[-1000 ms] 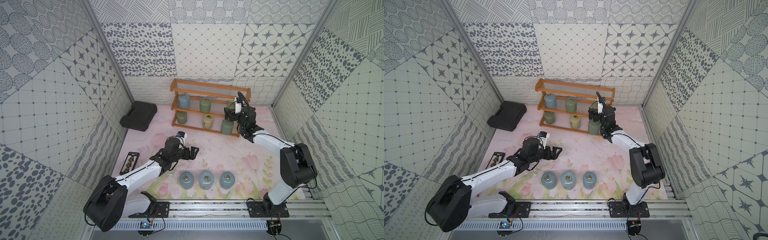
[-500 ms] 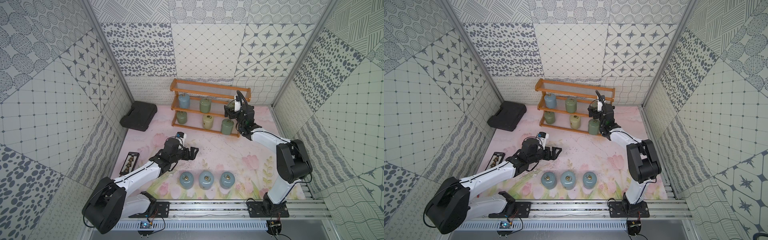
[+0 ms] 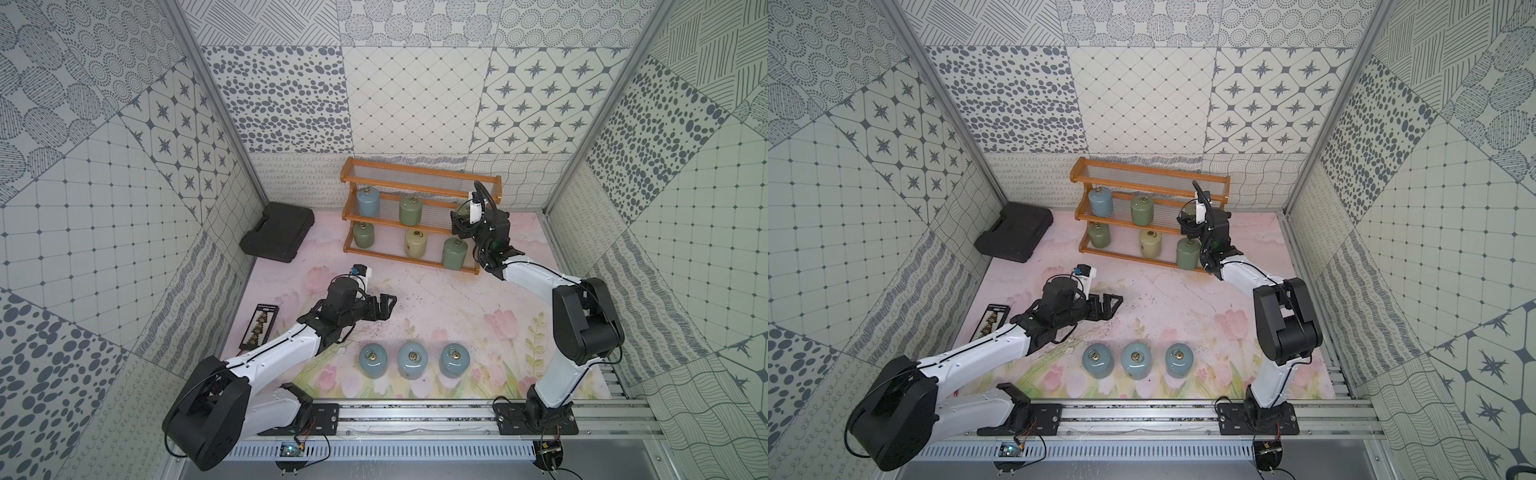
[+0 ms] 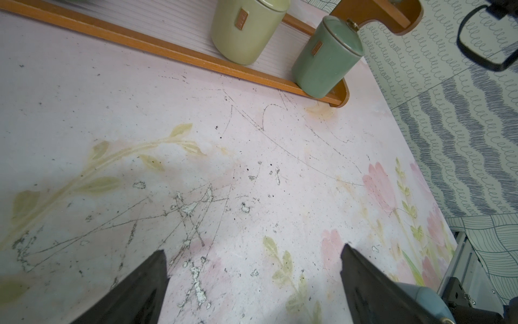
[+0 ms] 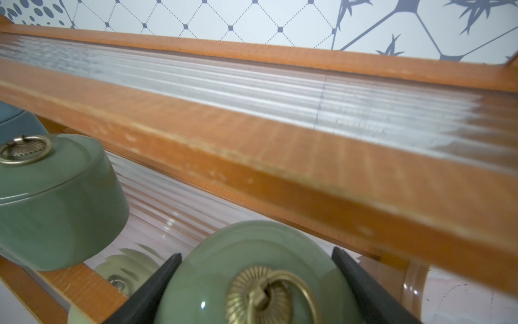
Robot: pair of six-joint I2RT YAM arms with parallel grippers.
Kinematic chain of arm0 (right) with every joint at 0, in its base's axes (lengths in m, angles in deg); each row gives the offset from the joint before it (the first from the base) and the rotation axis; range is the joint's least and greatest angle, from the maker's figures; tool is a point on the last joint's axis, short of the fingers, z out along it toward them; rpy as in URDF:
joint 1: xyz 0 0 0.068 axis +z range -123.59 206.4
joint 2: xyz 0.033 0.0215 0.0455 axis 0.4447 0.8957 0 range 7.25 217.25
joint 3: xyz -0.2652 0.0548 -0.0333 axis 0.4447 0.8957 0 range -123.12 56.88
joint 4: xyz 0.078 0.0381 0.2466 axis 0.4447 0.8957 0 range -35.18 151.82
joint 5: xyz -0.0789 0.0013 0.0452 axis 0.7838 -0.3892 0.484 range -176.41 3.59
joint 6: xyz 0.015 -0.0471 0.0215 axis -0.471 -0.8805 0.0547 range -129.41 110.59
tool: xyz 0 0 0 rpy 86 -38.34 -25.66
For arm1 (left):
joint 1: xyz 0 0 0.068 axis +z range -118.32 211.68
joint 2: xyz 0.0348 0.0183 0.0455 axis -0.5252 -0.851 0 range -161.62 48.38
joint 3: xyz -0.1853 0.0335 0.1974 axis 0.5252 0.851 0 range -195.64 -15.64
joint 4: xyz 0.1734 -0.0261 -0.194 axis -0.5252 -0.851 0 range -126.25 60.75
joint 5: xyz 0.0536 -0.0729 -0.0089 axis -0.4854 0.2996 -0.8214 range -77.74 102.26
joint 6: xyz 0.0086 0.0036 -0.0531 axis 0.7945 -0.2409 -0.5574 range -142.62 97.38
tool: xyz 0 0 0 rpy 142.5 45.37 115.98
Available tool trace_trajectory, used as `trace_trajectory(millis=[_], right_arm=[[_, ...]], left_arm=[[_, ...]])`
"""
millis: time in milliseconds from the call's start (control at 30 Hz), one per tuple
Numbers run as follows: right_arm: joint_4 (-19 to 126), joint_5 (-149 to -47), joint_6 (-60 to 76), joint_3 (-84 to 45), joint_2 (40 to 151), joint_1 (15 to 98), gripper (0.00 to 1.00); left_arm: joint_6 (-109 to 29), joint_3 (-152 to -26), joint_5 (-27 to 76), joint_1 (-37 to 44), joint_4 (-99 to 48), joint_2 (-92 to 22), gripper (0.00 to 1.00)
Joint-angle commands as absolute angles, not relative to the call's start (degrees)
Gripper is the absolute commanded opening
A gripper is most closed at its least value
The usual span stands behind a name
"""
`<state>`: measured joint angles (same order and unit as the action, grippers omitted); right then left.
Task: Remove the tea canisters from the shelf
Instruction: Pick up the tea canister from the shelf.
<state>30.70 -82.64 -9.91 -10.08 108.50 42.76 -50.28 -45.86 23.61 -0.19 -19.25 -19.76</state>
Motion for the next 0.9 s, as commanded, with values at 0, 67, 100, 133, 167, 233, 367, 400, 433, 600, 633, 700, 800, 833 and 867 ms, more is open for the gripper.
trace_trajectory(millis=[0, 67, 100, 133, 167, 233, 367, 400, 433, 600, 633, 700, 800, 833, 867], right_arm=[[29.23, -85.24, -9.91, -11.21, 107.25, 42.4, 0.82], [29.4, -86.37, -9.55, -10.65, 106.38, 42.4, 0.81], [29.57, -86.64, -9.42, -10.39, 105.94, 42.4, 0.81], [29.85, -86.99, -9.18, -10.08, 105.42, 42.4, 0.81], [30.0, -87.39, -9.07, -9.72, 104.89, 42.4, 0.81], [30.04, -88.06, -9.03, -8.8, 103.84, 42.49, 0.81], [30.82, -89.79, -8.76, -7.06, 101.6, 42.64, 0.78], [31.06, -90.05, -8.74, -6.66, 101.1, 42.71, 0.78], [31.24, -90.27, -8.67, -6.1, 100.5, 42.82, 0.78], [31.49, -90.84, -8.27, -2.69, 97.65, 44.29, 0.77], [31.6, -90.63, -8.33, -2.02, 97.13, 44.86, 0.76], [31.7, -89.93, -8.45, -0.88, 96.12, 45.87, 0.76], [31.6, -89.34, -7.92, 1.14, 94.44, 47.37, 0.76], [31.6, -88.93, -7.76, 1.88, 93.73, 47.96, 0.76], [31.57, -88.51, -7.69, 2.64, 93.04, 48.58, 0.76]], left_arm=[[-50.57, -45.81, 22.91, -0.47, -17.64, -19.21, 1.0], [-50.67, -45.79, 22.9, -0.43, -17.62, -19.38, 1.0], [-50.74, -45.74, 22.89, -0.44, -17.63, -19.37, 1.0], [-50.79, -45.7, 22.85, -0.48, -17.62, -19.38, 1.0], [-50.83, -45.7, 22.9, -0.44, -17.64, -19.35, 1.0], [-50.79, -45.68, 22.9, -0.48, -17.64, -19.38, 1.0], [-50.83, -45.46, 22.81, -0.57, -17.58, -19.13, 1.0], [-50.85, -45.46, 22.74, -0.52, -17.72, -19.03, 1.0], [-50.82, -45.35, 22.64, -0.57, -17.8, -18.82, 1.0], [-50.22, -45.2, 22.03, -0.53, -18.58, -17.63, 1.0], [-50.13, -45.17, 21.99, -0.56, -18.85, -17.28, 1.0], [-49.79, -45.25, 21.84, -0.61, -19.39, -16.73, 1.0], [-49.51, -45.26, 21.73, -0.54, -20.43, -15.76, 1.0], [-49.35, -45.26, 21.56, -0.57, -20.98, -15.34, 1.0], [-49.07, -45.18, 21.49, -0.56, -21.43, -14.94, 1.0]])
